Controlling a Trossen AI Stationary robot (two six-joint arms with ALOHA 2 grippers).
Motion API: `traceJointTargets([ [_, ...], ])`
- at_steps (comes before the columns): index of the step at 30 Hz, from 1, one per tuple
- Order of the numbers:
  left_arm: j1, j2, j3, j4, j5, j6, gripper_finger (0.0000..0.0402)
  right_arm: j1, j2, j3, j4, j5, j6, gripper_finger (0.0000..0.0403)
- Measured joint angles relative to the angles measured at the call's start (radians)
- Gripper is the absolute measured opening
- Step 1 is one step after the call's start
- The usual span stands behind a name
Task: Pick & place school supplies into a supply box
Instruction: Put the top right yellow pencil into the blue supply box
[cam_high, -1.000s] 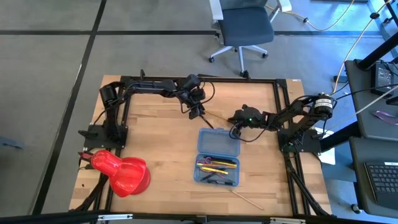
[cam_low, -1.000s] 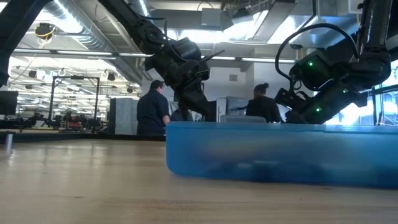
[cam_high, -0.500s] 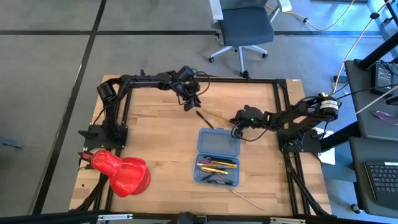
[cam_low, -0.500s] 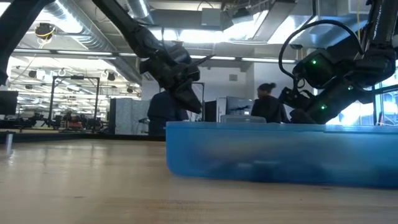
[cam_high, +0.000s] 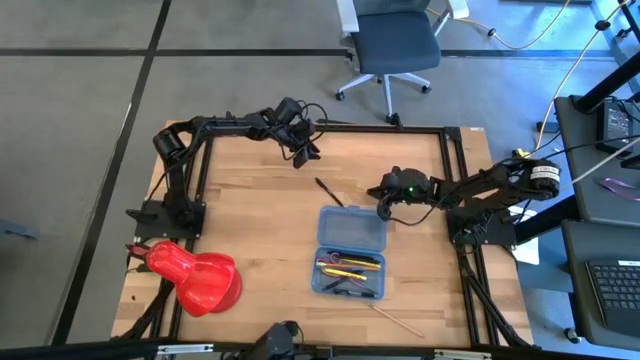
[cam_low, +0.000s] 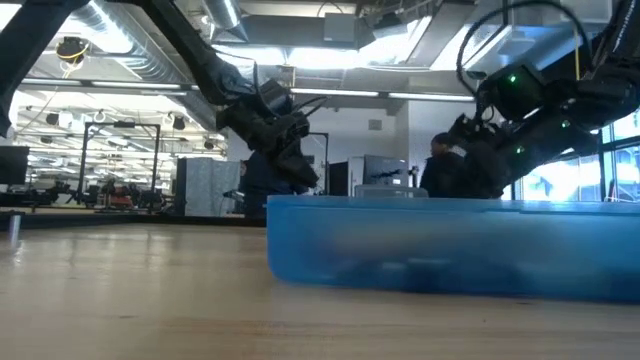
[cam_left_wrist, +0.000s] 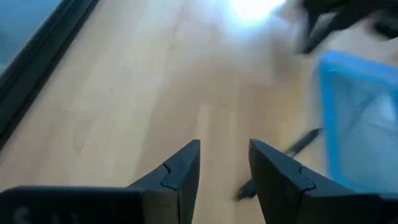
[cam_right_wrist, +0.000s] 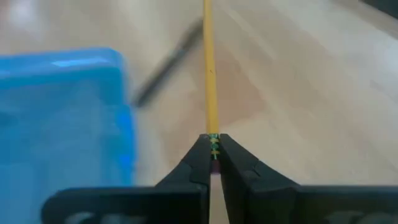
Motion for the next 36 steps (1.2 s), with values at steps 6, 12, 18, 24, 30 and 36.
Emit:
traceJointTargets([
  [6, 0.043, 0.0, -0.001, 0.003, -0.066, -0.013, 0.013, 0.088, -0.081, 0.002, -0.01, -0.102, 0.089, 0.002],
  [12, 0.059, 0.0, -0.001, 0.004, -0.076, -0.061, 0.013, 0.269, -0.144, 0.002, -0.088, -0.17, 0.207, 0.002],
  [18, 0.033, 0.0, -0.001, 0.004, -0.075, -0.061, 0.013, 0.467, -0.162, 0.003, -0.098, -0.177, 0.258, 0.002],
  [24, -0.009, 0.0, -0.001, 0.004, -0.075, -0.062, 0.013, 0.559, -0.163, 0.003, -0.151, -0.177, 0.325, 0.0021],
  [30, -0.059, 0.0, 0.0, 0.004, -0.095, -0.062, 0.013, 0.589, -0.162, 0.003, -0.191, -0.177, 0.397, 0.0025],
  [36, -0.101, 0.0, 0.0, 0.003, -0.098, -0.061, 0.013, 0.616, -0.162, 0.003, -0.183, -0.175, 0.449, 0.0027],
])
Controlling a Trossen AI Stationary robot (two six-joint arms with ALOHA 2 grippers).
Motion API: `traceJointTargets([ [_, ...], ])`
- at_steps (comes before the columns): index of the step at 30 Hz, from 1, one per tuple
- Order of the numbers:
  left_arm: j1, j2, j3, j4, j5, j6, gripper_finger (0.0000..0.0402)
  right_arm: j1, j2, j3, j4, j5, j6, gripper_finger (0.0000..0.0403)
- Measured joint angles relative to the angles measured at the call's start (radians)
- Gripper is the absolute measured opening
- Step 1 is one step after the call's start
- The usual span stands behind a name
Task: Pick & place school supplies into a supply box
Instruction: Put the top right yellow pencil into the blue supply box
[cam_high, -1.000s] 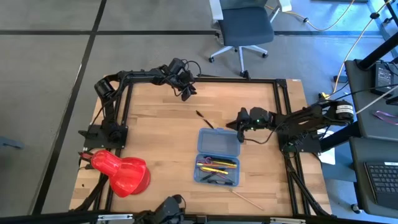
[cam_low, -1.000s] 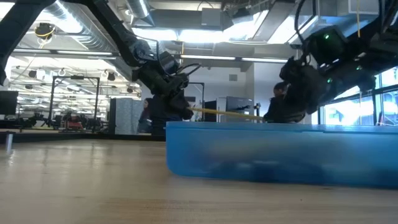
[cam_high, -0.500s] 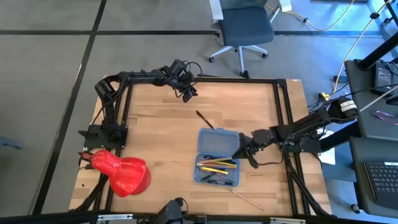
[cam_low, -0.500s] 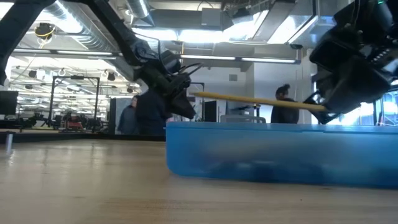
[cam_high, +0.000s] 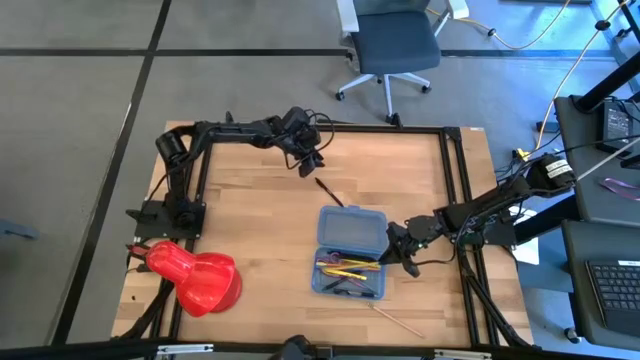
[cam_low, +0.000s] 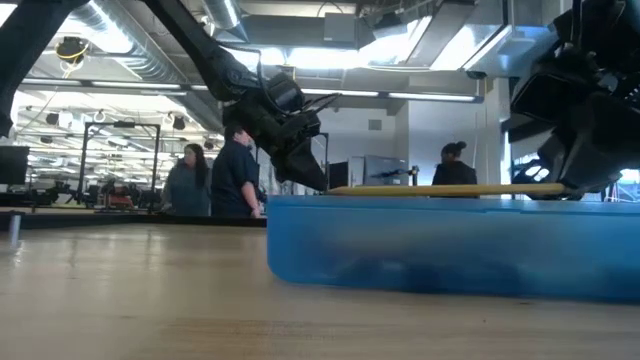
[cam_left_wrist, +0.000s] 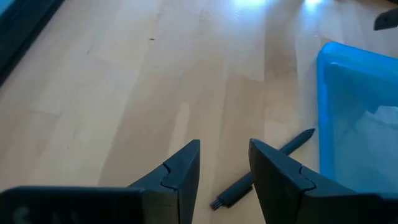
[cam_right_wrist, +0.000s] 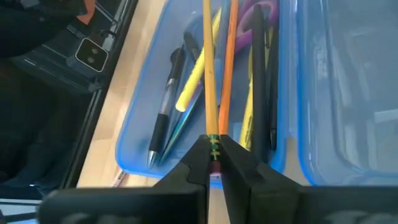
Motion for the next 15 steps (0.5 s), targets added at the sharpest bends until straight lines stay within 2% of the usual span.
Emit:
traceJointTargets([
  [5, -0.022, 0.0, 0.0, 0.0, -0.002, 0.001, 0.013, 0.009, 0.005, 0.0, 0.001, 0.051, 0.017, 0.0027],
  [15, -0.036, 0.0, 0.0, 0.0, -0.002, 0.0, 0.013, 0.009, 0.009, 0.001, 0.002, 0.054, 0.058, 0.0028],
])
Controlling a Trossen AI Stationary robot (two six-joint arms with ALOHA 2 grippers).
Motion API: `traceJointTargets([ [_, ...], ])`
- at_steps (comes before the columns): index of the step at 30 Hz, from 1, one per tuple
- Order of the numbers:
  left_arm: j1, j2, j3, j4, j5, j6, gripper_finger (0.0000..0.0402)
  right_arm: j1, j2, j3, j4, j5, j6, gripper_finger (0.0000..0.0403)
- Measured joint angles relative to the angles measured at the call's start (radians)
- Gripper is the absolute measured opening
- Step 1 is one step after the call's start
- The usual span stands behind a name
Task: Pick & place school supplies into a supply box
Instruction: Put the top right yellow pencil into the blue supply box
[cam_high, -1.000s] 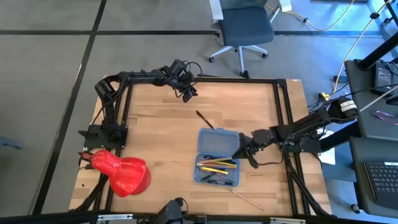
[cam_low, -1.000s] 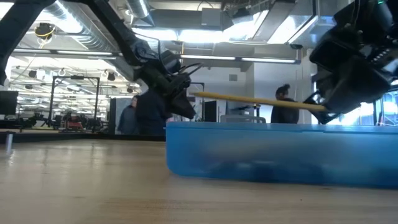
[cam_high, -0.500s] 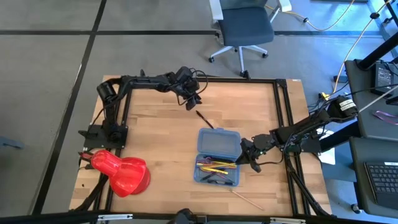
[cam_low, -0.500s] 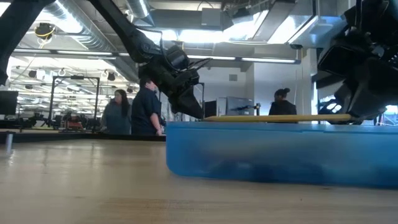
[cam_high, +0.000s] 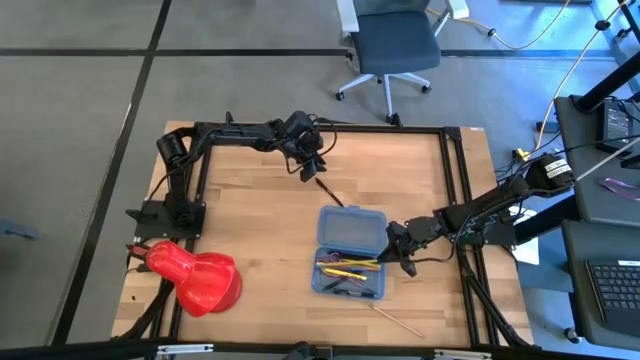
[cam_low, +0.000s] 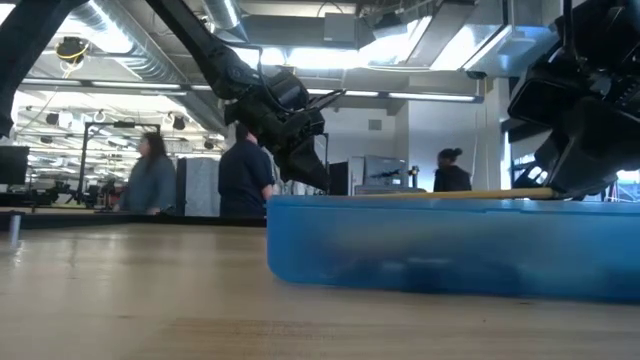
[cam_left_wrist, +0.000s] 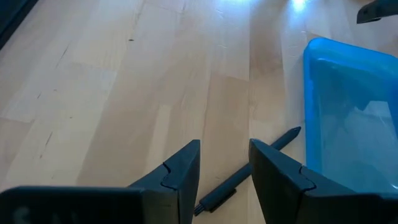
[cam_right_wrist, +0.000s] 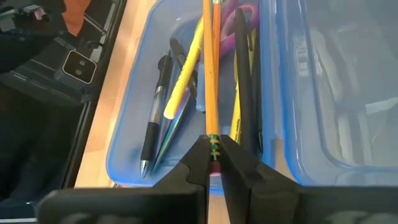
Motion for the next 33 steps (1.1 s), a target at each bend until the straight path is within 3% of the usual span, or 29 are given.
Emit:
traceJointTargets([
  [13, -0.004, 0.0, 0.0, 0.0, 0.0, 0.001, 0.013, 0.035, 0.004, 0.0, 0.031, 0.045, 0.011, 0.0028],
  [24, -0.093, 0.0, 0.0, -0.005, -0.006, 0.204, 0.013, 0.05, 0.107, 0.002, 0.09, 0.055, 0.082, 0.0028],
  [33, -0.183, 0.0, 0.0, -0.105, -0.232, 0.352, 0.0129, 0.05, 0.115, 0.0, 0.16, 0.053, 0.036, 0.0035],
])
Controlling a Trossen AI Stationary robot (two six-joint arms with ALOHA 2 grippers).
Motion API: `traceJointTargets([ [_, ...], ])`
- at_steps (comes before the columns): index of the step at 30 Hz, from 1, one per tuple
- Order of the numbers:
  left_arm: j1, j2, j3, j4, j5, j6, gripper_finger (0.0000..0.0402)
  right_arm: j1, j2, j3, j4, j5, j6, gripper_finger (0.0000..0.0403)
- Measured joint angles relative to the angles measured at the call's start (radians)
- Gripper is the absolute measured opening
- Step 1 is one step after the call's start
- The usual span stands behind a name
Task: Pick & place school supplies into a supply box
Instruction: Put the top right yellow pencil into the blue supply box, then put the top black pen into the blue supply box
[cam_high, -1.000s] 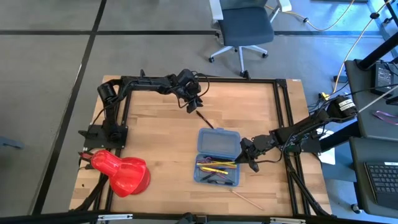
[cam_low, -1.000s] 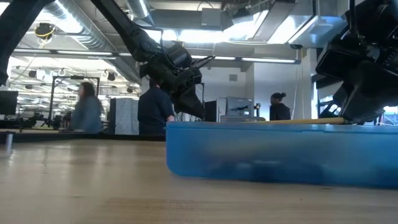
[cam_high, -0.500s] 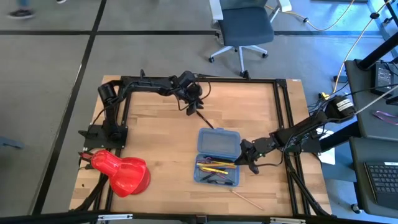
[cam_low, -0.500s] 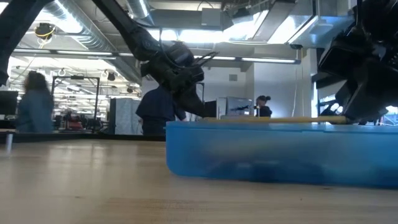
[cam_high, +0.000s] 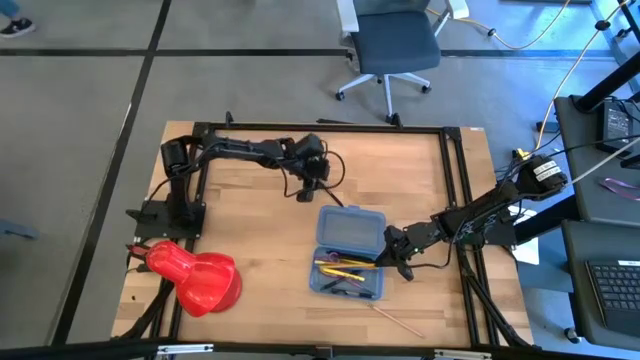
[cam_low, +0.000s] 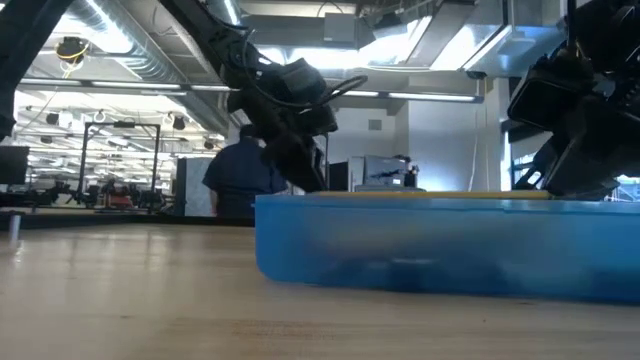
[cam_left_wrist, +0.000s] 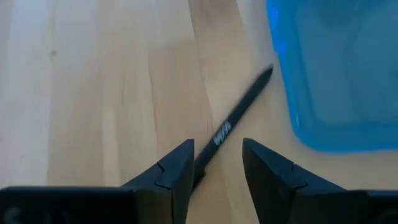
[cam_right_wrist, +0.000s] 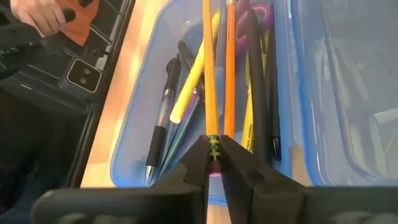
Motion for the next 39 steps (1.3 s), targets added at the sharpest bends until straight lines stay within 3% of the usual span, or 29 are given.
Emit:
traceJointTargets([
  [4, -0.021, 0.0, 0.0, -0.035, -0.093, 0.041, 0.0129, 0.0, 0.0, 0.0, 0.002, 0.0, 0.0, 0.0066],
  [12, -0.008, 0.021, 0.002, -0.034, -0.108, 0.148, 0.0129, 0.0, 0.0, 0.0, 0.012, 0.0, 0.001, 0.012],
  [25, 0.036, 0.091, 0.006, -0.029, -0.109, 0.178, 0.0129, 0.0, 0.0, 0.0, 0.035, 0.0, 0.003, 0.0124],
  [34, 0.069, 0.116, 0.011, -0.061, -0.038, 0.188, 0.0129, -0.002, 0.0, 0.0, 0.037, 0.001, 0.005, 0.0124],
  [39, 0.053, 0.116, 0.01, -0.073, -0.039, 0.185, 0.011, -0.002, 0.0, 0.0, 0.037, 0.001, 0.004, 0.0124],
])
